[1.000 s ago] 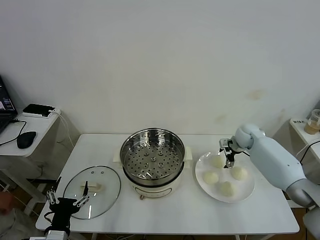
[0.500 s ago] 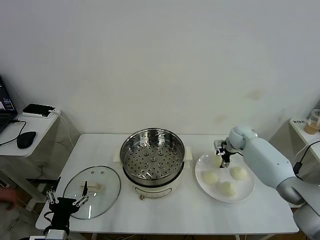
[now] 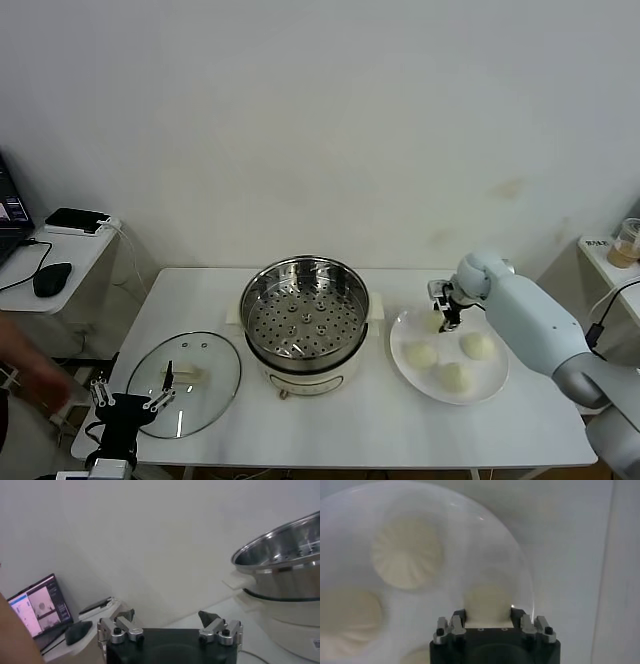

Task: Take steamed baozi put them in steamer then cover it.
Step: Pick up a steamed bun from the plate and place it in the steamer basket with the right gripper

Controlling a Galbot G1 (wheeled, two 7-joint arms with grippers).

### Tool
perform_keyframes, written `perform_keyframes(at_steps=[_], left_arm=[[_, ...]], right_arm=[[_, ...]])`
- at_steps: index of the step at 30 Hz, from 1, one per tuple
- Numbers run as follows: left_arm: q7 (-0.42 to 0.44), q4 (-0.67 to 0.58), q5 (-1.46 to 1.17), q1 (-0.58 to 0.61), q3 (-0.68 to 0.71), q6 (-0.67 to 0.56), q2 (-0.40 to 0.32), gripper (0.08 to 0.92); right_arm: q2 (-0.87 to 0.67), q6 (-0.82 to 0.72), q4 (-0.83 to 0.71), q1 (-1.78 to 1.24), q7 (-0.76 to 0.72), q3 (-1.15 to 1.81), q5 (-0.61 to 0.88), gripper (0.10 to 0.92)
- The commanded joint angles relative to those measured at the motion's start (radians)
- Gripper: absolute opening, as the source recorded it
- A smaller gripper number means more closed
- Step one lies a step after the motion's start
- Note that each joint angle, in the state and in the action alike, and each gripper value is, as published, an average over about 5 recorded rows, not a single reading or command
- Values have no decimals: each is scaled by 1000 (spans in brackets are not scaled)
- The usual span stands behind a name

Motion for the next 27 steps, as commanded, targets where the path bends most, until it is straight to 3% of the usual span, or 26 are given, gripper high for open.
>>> perform_keyframes(at_steps=[1,13,27], left_arm=[[0,0,0,0,1,1,0,823],[1,2,-11,-7,15,9,13,823],[6,40,-54,-18,0,19,47,823]], right_arm=[[-46,-1,53,19,-12,-15,40,560],[-179,-55,311,314,-20,-210,371,568],[21,-55,419,675,44,-518,624,568]])
